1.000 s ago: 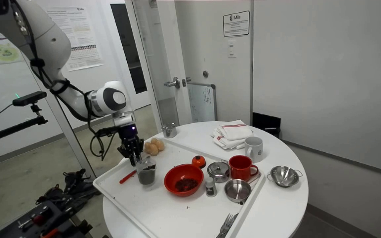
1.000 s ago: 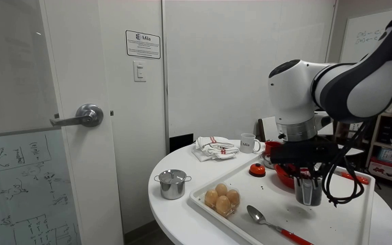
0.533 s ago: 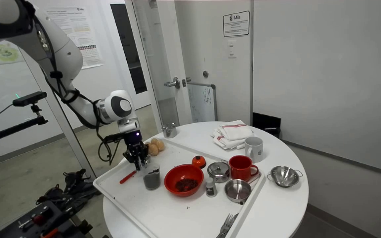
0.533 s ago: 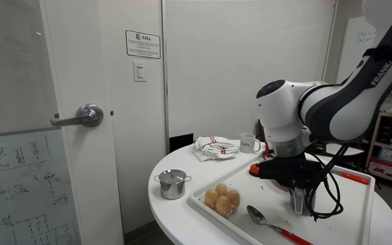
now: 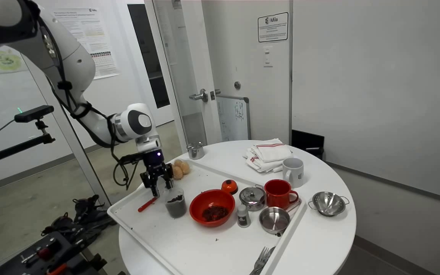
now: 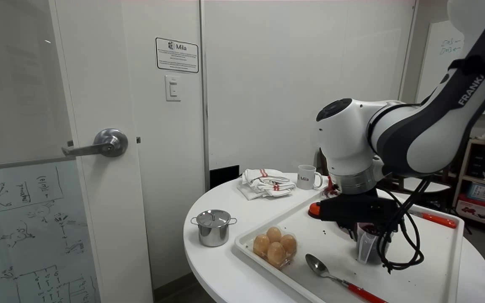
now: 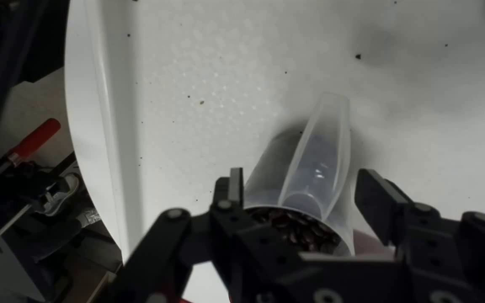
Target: Pour some contents from the cylinder into the bowl
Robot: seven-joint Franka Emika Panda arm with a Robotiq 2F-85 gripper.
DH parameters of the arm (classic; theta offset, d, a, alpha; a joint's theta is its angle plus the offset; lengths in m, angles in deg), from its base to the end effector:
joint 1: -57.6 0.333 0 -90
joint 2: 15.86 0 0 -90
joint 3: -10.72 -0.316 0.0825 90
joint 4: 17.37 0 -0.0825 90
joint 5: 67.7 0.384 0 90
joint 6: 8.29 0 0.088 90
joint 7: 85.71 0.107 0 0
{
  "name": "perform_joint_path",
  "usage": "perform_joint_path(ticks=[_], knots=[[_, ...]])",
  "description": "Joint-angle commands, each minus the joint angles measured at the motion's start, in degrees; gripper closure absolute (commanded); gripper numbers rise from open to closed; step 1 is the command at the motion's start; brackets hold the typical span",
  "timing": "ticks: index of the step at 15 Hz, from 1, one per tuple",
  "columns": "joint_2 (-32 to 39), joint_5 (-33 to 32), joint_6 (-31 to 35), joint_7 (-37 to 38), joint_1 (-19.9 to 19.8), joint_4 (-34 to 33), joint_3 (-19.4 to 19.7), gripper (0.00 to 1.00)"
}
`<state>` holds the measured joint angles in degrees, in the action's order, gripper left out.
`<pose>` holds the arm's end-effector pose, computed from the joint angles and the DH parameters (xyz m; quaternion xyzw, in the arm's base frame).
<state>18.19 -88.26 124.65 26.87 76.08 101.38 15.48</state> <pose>0.5288 0.1200 0.1162 0.7382 -0.6391 0.0400 0.2122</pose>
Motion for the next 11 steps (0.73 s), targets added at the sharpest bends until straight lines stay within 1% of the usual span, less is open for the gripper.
perform_joint_path(ticks=[1, 3, 5, 6, 7, 9, 10, 11], knots=[[-6.3, -0.7, -1.3, -2.6, -0.6, 4.5, -0.1, 0.01], [-10.0, -0.2, -1.4, -5.0, -1.8, 6.9, -0.6, 0.0], [-13.5, 0.6, -1.7, -5.2, -3.0, 8.7, -0.4, 0.0], [-15.1, 0.8, -1.8, -3.9, -3.4, 9.5, -0.1, 0.0], [-16.6, 1.3, -1.8, -0.9, -3.9, 10.3, 0.5, 0.0], [-19.1, 1.4, -2.7, 1.2, -5.6, 11.7, 0.9, 0.0], [-15.2, 0.1, -2.4, -0.7, -5.5, 8.4, -0.4, 0.0], [-16.5, 0.2, -2.6, -0.3, -6.4, 9.2, -0.3, 0.0]])
